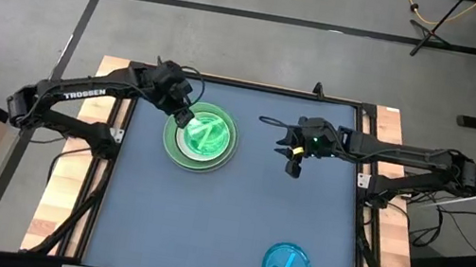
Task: Stack plastic plates
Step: Stack the light green plate on top of the light green plate
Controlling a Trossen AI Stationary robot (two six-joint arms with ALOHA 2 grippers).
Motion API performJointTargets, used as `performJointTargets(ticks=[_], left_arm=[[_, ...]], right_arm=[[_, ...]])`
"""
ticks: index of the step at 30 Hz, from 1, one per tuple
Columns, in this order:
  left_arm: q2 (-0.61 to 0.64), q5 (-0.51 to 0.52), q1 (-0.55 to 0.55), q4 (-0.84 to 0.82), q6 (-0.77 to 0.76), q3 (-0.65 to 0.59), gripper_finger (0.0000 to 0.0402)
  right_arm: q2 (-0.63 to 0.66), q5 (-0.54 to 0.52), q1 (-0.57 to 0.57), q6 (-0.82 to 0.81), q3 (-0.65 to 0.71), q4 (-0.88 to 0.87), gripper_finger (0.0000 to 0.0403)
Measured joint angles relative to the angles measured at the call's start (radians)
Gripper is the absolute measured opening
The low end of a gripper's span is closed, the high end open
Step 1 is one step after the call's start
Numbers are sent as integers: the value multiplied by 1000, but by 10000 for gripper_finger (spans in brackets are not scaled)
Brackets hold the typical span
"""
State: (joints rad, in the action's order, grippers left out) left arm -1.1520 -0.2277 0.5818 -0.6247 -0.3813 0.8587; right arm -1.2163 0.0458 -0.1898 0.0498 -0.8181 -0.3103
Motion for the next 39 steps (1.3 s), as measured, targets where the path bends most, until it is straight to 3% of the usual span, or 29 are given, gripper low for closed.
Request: performJointTargets(ticks=[17, 22, 39], left_arm=[[-19, 17, 2, 98, -35, -179, 8], [-19, 88, 2, 104, -35, -184, 8], [-19, 90, -17, 104, -35, -184, 14]], right_arm=[[0, 0, 0, 0, 0, 0, 99], [0, 0, 0, 0, 0, 1, 99], [-1, 0, 0, 0, 0, 0, 99]])
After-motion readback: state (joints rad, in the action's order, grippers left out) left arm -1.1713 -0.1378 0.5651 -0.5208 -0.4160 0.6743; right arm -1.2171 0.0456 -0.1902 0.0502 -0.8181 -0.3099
